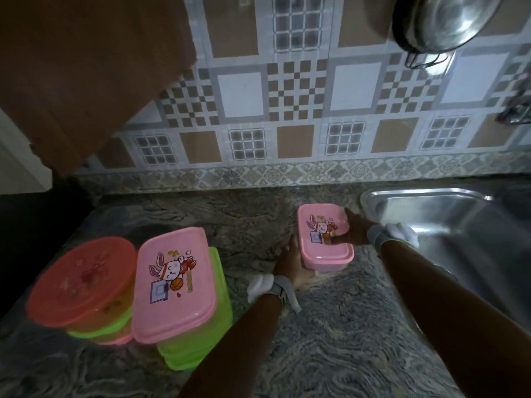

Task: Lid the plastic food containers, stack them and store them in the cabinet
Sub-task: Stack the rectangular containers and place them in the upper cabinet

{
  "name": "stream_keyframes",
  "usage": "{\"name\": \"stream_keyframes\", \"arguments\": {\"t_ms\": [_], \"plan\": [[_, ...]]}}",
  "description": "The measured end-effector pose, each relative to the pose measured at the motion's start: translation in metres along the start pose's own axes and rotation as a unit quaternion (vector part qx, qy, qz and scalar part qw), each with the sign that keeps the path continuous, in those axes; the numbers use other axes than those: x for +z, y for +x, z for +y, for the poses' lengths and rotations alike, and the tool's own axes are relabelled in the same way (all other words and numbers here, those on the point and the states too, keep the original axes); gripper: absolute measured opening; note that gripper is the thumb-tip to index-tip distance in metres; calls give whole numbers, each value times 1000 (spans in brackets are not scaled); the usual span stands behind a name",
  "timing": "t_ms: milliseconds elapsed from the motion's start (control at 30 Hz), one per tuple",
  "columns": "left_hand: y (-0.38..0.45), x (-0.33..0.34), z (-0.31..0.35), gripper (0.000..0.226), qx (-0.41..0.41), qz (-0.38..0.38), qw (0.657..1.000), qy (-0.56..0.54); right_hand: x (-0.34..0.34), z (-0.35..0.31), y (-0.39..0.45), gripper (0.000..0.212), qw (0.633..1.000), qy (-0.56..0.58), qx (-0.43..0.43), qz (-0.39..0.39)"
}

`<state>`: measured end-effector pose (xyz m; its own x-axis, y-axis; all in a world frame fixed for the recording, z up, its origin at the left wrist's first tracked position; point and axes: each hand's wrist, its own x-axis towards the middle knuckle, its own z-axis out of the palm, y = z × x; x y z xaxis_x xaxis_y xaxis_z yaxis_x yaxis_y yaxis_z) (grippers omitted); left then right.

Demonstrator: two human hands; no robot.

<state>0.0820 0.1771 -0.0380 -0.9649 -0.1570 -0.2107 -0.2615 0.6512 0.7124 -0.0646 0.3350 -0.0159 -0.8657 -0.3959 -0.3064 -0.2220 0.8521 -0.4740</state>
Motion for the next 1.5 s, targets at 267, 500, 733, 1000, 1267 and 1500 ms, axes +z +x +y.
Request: {"name": "stream_keyframes", "arguments": {"t_ms": [267,500,733,1000,1267,1500], "plan": [[-1,1,-3,95,22,34,999,-21,6,6,-12,48,992,104,-48,-60],[-42,-31,31,72,138,110,975,-134,-31,-34,-46,48,982,163,-84,-35],[-104,-91,50,97,82,196,973,-90,-53,-111,-107,38,968,217,-127,-18],[-186,-172,14,92,112,254,959,-60,-31,-214,-157,65,961,186,-197,-49],[-253,-204,-35,80,99,290,950,-62,18,-276,-174,39,958,136,-232,-101],[-260,-196,-58,84,75,254,961,-78,48,-275,-168,38,936,186,-265,-139]]}}
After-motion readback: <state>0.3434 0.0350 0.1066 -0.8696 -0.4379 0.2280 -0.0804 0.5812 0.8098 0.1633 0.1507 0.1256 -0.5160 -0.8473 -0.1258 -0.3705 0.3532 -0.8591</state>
